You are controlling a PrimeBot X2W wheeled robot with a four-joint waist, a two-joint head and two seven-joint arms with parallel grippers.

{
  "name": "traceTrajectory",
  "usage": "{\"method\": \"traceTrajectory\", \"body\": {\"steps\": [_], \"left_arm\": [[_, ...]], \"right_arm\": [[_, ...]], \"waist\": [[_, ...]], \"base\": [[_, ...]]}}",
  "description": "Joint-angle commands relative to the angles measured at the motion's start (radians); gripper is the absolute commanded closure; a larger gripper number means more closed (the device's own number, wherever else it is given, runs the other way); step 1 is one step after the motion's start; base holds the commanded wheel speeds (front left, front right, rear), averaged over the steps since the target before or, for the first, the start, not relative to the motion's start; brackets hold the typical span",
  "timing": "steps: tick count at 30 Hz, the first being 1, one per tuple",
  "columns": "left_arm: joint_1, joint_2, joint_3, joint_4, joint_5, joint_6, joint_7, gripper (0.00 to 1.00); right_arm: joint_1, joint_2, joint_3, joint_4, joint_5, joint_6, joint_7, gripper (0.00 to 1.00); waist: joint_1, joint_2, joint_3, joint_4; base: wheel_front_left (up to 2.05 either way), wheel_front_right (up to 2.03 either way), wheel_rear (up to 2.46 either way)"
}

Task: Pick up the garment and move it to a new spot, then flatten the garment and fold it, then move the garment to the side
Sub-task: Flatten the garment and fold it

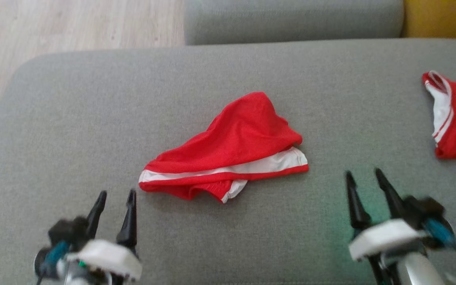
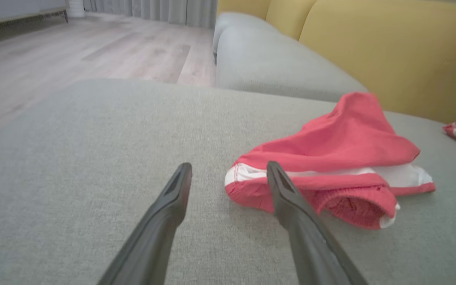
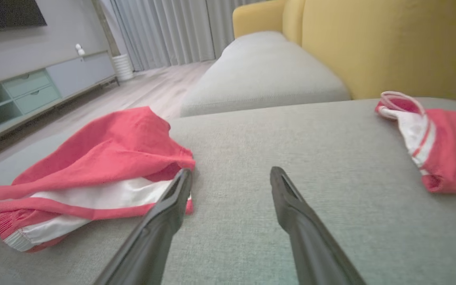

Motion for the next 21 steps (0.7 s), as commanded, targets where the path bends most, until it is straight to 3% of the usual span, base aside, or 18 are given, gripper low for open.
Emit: {"method": "traceTrajectory", "body": {"steps": [1, 10, 21], "left_arm": [[-0.095, 0.002, 0.024, -0.02, 0.003, -0.003, 0.023, 0.0], [-0.267, 0.005, 0.004, 0.076, -0.009, 0.001, 0.187, 0.0], [-0.337, 0.004, -0.021, 0.163, -0.046, -0.036, 0.277, 0.0]], "right_arm": [[-0.089, -0.005, 0.043, -0.032, 0.001, -0.001, 0.039, 0.0], [-0.285, -0.005, 0.162, 0.088, 0.011, -0.001, 0.369, 0.0], [-0.396, -0.005, 0.189, 0.211, 0.032, -0.001, 0.371, 0.0]], "waist": [[0.0, -0.0001, 0.026, 0.005], [0.0, -0.0001, 0.122, 0.026], [0.0, -0.0001, 0.169, 0.044]], "base": [[0.0, 0.0, 0.0], [0.0, 0.0, 0.0], [0.0, 0.0, 0.0]]}}
